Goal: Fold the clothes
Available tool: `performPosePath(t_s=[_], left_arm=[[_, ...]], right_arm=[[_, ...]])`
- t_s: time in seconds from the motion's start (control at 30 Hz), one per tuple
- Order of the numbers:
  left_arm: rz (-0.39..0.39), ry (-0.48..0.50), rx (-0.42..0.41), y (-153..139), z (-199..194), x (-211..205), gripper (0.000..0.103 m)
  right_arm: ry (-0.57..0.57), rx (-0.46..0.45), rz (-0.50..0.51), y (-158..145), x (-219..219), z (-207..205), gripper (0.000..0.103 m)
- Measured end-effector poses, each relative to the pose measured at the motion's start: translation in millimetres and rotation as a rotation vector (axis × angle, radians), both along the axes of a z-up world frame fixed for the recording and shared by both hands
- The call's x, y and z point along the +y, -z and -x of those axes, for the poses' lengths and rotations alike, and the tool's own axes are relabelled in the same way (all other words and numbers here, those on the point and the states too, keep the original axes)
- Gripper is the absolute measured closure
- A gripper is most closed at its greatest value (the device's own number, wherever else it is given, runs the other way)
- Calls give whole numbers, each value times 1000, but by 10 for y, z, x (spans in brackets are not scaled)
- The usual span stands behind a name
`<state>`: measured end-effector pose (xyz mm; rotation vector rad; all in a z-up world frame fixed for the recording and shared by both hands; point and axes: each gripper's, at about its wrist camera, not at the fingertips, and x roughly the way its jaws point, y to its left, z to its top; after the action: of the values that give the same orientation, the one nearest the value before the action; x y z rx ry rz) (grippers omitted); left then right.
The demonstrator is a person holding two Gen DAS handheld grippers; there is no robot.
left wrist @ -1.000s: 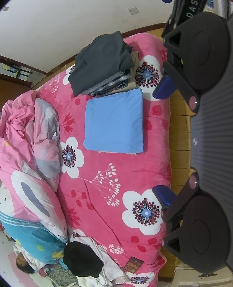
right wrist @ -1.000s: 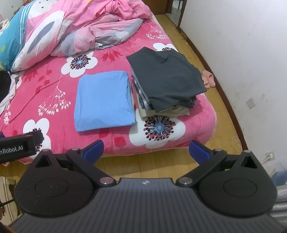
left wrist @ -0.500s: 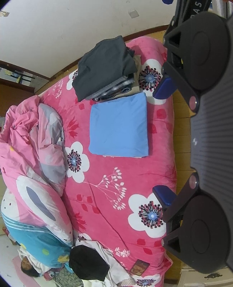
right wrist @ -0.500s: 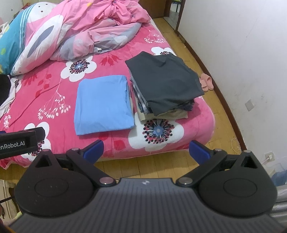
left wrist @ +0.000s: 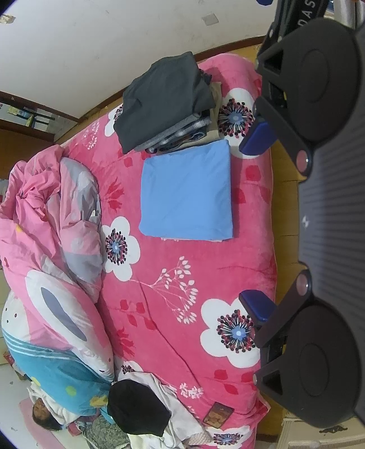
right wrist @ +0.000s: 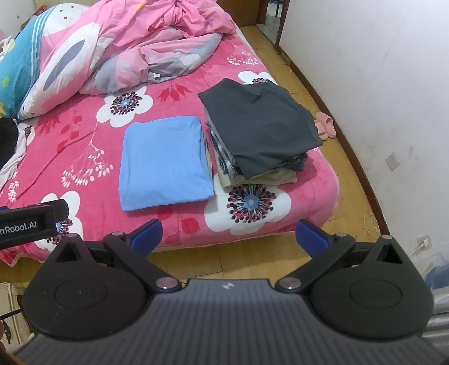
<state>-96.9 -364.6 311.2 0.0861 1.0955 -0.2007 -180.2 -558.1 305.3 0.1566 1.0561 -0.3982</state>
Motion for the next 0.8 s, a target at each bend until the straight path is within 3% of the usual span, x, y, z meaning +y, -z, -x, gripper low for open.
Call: performPosePath(t_s=[0.8], left_arm=[[-6,12,8,25,-40,-17,1]], right_arm=[[7,18,-4,41,20,-42,1]])
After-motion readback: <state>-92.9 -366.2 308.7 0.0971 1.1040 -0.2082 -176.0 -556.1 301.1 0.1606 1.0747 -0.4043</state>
